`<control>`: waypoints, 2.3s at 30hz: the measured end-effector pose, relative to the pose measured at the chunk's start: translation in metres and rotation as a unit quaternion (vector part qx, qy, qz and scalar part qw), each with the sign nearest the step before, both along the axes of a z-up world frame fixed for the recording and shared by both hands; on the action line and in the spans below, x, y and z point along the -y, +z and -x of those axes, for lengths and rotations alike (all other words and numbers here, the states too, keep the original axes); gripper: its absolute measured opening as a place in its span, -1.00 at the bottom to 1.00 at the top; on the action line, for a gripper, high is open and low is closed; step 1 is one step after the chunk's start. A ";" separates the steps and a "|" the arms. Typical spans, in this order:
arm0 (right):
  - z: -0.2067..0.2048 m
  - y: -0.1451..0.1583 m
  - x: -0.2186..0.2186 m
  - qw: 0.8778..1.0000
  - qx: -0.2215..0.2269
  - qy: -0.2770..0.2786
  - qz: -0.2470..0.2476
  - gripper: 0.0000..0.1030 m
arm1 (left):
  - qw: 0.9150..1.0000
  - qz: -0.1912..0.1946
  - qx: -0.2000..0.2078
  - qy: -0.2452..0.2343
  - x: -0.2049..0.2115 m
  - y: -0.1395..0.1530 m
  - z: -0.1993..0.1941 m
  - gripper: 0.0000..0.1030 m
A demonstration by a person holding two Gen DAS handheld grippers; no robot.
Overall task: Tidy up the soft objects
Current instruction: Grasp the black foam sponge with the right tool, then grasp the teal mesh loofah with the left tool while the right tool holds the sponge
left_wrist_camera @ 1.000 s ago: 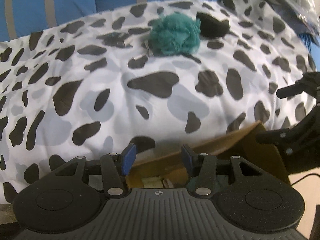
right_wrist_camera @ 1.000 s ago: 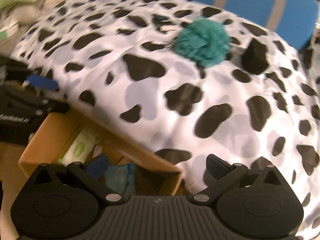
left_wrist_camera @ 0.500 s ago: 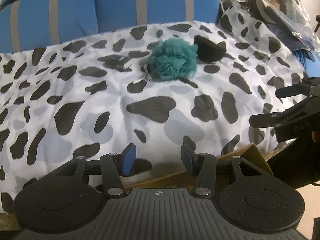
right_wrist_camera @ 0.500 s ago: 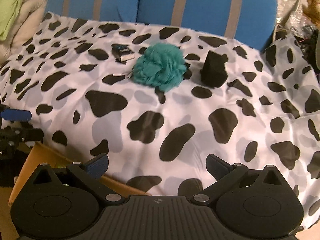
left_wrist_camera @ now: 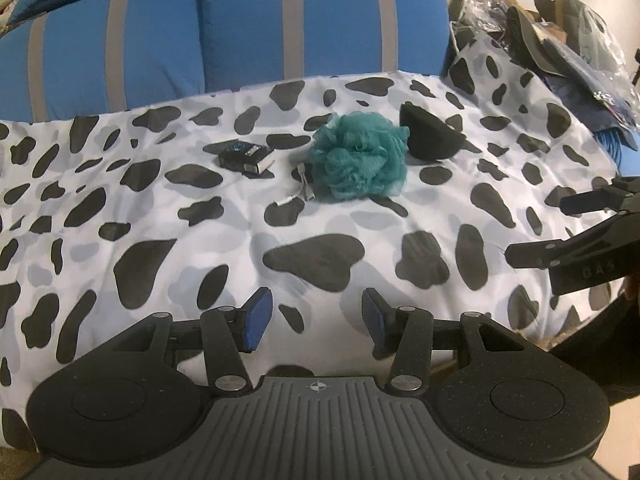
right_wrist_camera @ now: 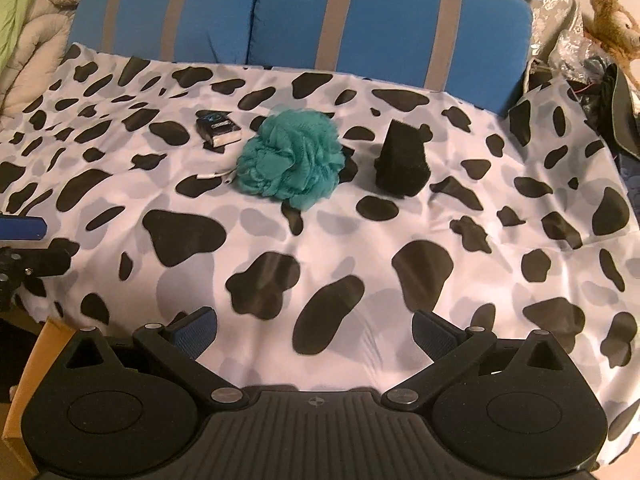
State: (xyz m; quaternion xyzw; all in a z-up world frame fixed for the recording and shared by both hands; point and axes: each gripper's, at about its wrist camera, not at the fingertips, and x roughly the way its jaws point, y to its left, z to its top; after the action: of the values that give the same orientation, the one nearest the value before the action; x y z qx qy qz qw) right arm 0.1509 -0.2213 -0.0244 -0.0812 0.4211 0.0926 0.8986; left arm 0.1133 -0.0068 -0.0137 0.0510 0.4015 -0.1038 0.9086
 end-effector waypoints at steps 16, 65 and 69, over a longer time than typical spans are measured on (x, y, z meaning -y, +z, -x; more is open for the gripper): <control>-0.043 -0.003 0.013 0.999 -0.011 -0.022 -0.039 1.00 | 1.000 -0.013 0.015 -0.016 0.004 -0.008 -0.032 -0.05; -0.216 -0.032 0.067 0.992 0.018 -0.087 -0.093 0.88 | 0.999 0.037 -0.001 -0.002 -0.010 -0.014 -0.140 -0.05; -0.228 -0.041 0.064 0.993 0.011 -0.081 -0.083 0.74 | 0.998 0.057 -0.010 -0.012 -0.005 -0.015 -0.142 -0.05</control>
State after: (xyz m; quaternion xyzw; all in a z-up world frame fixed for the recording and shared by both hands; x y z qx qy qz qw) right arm 0.3785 -0.2851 -0.0657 0.0269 0.4071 0.0531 0.9114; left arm 0.2554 -0.0017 -0.0285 0.0027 0.4032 -0.1383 0.9046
